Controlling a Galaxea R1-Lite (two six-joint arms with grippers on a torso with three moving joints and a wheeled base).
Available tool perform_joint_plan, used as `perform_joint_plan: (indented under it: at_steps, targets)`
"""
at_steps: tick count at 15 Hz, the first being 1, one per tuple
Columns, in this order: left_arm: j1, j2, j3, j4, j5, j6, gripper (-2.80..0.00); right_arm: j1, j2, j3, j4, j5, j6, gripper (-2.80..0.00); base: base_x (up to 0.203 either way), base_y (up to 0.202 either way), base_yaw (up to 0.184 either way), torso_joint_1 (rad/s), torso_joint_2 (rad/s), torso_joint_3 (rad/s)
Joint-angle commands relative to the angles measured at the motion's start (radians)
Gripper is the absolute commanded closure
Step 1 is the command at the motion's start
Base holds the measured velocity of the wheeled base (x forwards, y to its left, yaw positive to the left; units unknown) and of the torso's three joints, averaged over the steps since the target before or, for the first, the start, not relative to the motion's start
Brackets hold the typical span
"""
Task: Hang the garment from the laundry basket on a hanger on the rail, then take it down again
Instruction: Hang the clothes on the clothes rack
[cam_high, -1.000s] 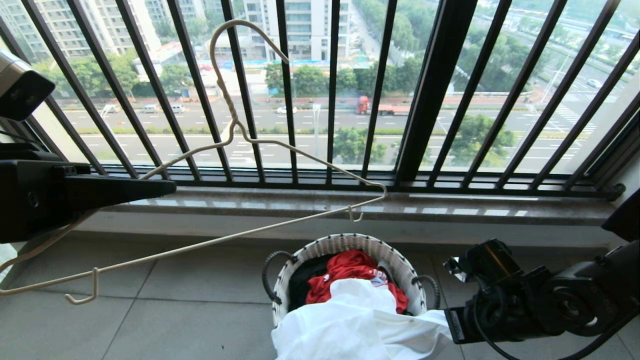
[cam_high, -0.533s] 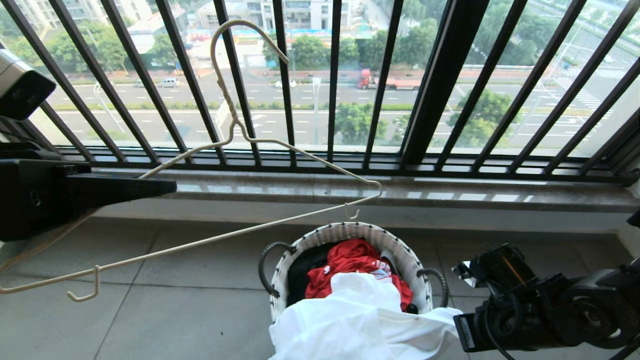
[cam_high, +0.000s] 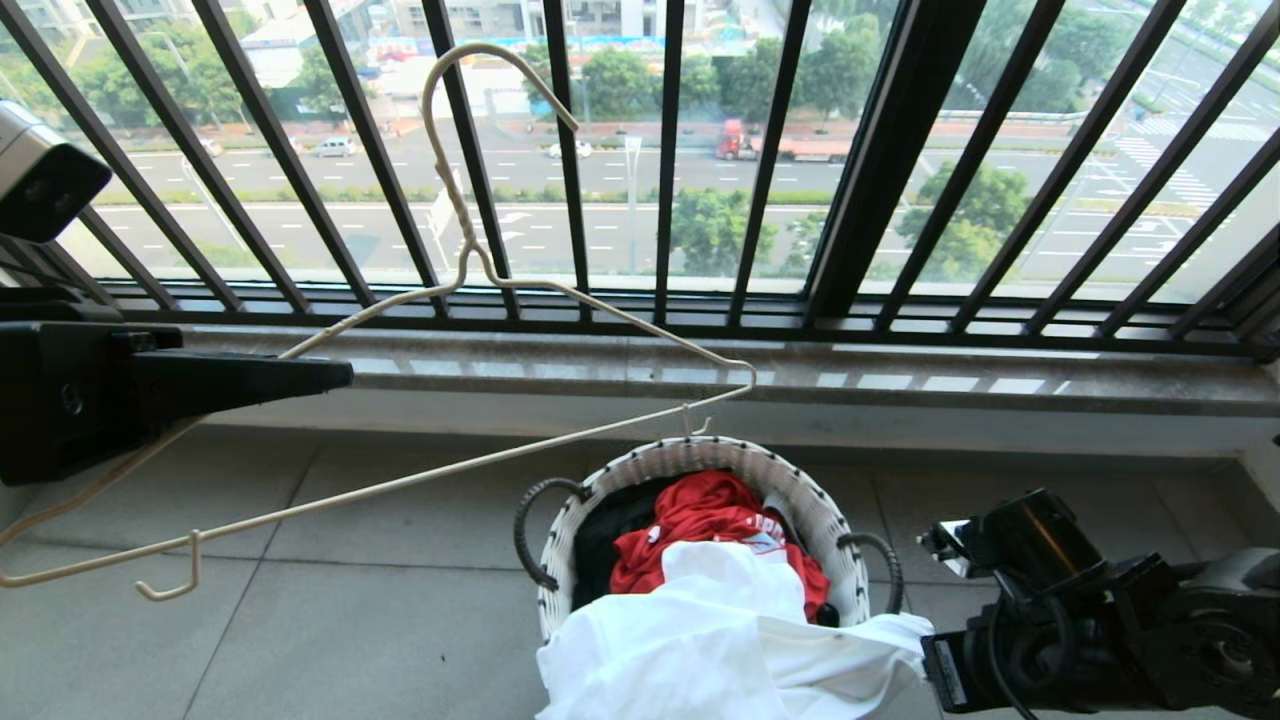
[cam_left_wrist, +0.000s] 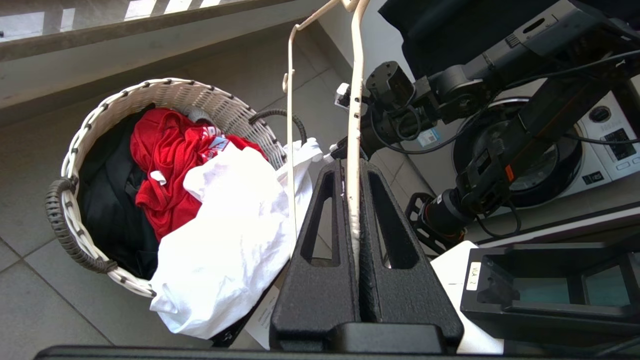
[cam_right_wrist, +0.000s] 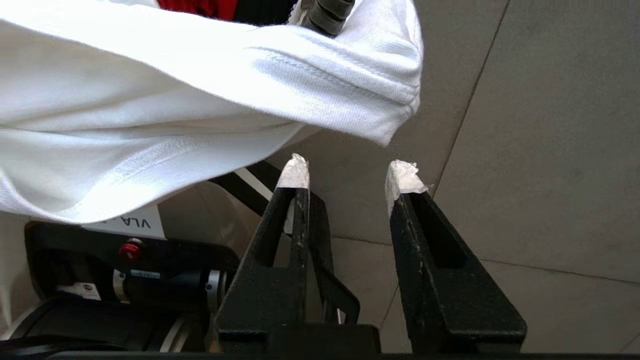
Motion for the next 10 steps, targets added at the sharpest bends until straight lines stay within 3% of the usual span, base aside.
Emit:
perform_joint_plan:
  at_steps: [1, 7, 10]
  targets:
    - [0.000, -0.003, 0.001, 0.000, -0.008, -0.001, 0.00, 0.007, -0.012, 0.009, -0.001, -0.009, -0.009, -2.80, 0.000, 0.000, 0.000, 0.000, 0.00, 0.000]
    - [0.000, -0.005, 0.002, 0.000, -0.008, 0.000, 0.00, 0.004, 0.179, 0.001, -0.093, -0.123, -0.185, -2.80, 0.000, 0.000, 0.000, 0.000, 0.00, 0.000]
    - [0.000, -0.006, 0.002, 0.000, -0.008, 0.000, 0.00, 0.004, 0.223, -0.007, -0.165, -0.172, -0.225, -2.80, 0.000, 0.000, 0.000, 0.000, 0.00, 0.000]
